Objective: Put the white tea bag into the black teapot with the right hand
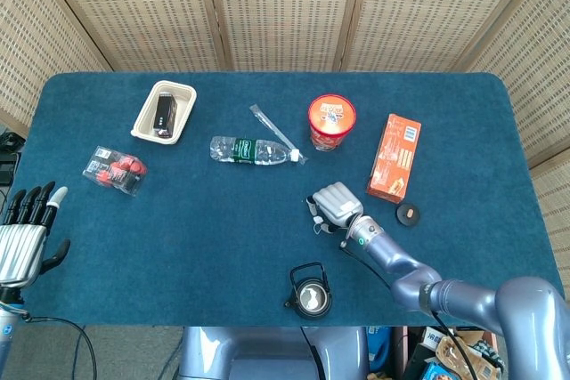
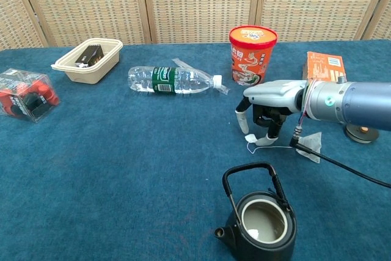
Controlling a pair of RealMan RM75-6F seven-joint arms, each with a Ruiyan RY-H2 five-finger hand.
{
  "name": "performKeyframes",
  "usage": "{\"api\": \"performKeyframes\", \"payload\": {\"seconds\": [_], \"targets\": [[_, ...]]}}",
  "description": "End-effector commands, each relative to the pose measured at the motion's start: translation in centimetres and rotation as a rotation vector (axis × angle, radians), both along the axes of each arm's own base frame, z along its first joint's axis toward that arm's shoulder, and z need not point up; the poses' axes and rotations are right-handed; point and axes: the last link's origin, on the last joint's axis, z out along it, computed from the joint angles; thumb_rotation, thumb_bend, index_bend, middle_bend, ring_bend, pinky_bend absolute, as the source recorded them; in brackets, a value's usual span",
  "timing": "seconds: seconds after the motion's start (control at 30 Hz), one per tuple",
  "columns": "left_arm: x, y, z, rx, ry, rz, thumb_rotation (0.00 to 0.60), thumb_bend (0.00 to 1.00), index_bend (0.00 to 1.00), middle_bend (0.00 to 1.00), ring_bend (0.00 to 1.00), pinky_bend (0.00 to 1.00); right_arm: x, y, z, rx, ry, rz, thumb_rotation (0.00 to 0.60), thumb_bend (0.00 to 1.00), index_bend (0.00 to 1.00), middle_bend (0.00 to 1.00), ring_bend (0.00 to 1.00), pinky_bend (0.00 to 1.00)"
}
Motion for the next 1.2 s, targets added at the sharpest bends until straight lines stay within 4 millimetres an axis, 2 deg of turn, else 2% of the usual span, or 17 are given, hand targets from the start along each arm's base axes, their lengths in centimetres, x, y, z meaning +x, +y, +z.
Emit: {"api": "performKeyframes", "payload": {"seconds": [0.03,1.2], "targets": [[-0.03,-0.02,0.0,0.001,0.0,0.001,0.6,0.37,0.03,0.0,0.0,0.0,-0.07,-0.01,-0.11,0.001,0.003,0.0,0.6,0.41,0.52,0.95,0.97,1.0],[-0.16,0.05,-0.03,0.0,0.001,0.004,0.6,0.37,0.03,0.0,0.0,0.0,-0.1,0.44,-0.68,0.016,0.003,0.002,0.6,0.41,0.56,0.95,0.97,1.0]]}}
